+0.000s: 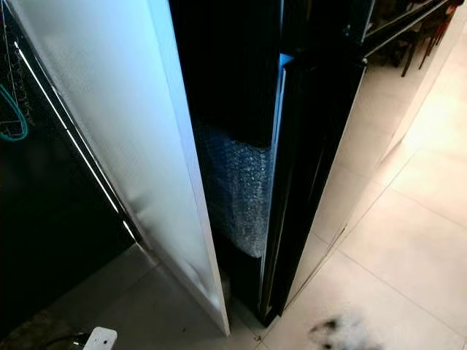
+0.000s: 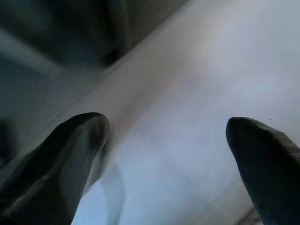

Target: Restocking fridge

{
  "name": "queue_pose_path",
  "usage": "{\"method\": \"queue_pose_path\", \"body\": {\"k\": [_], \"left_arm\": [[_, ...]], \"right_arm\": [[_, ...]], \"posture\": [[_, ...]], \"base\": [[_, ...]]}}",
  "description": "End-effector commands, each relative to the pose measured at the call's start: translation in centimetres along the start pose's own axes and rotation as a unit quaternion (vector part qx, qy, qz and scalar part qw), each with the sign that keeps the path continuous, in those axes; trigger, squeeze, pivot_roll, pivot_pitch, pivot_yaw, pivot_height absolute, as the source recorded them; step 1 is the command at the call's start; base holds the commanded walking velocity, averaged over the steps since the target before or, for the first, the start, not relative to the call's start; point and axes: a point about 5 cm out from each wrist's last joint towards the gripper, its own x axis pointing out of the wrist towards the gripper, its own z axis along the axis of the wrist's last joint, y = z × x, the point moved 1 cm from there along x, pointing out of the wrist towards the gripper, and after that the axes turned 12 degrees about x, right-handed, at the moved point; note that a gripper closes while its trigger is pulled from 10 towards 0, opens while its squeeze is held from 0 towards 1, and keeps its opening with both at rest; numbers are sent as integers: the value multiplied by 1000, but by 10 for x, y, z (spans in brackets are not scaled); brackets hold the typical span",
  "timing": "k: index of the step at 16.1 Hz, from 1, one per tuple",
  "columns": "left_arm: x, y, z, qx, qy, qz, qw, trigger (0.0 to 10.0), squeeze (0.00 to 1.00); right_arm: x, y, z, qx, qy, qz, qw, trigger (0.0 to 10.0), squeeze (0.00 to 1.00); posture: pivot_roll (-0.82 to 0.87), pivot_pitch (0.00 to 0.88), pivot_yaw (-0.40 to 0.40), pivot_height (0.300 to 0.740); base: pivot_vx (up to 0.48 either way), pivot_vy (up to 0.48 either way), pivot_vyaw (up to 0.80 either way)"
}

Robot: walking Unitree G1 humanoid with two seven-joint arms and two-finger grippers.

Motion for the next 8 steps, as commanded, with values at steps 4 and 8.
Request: {"method": "queue_pose_path", "body": {"k": [4,8], "left_arm": [[-1,-5,-6,-12,12,-6,1000,10000,0],[-1,-5,-4,0,7,-23,1000,10000,0]], "right_arm": [[2,13,-6,74,-8,8,997,10000,0],[-1,14,-28,168,-1,-9,986,10000,0]], "posture": [[-2,0,-13,740],[-16,0,12,740]], "base": [[0,0,0],[0,0,0]]}}
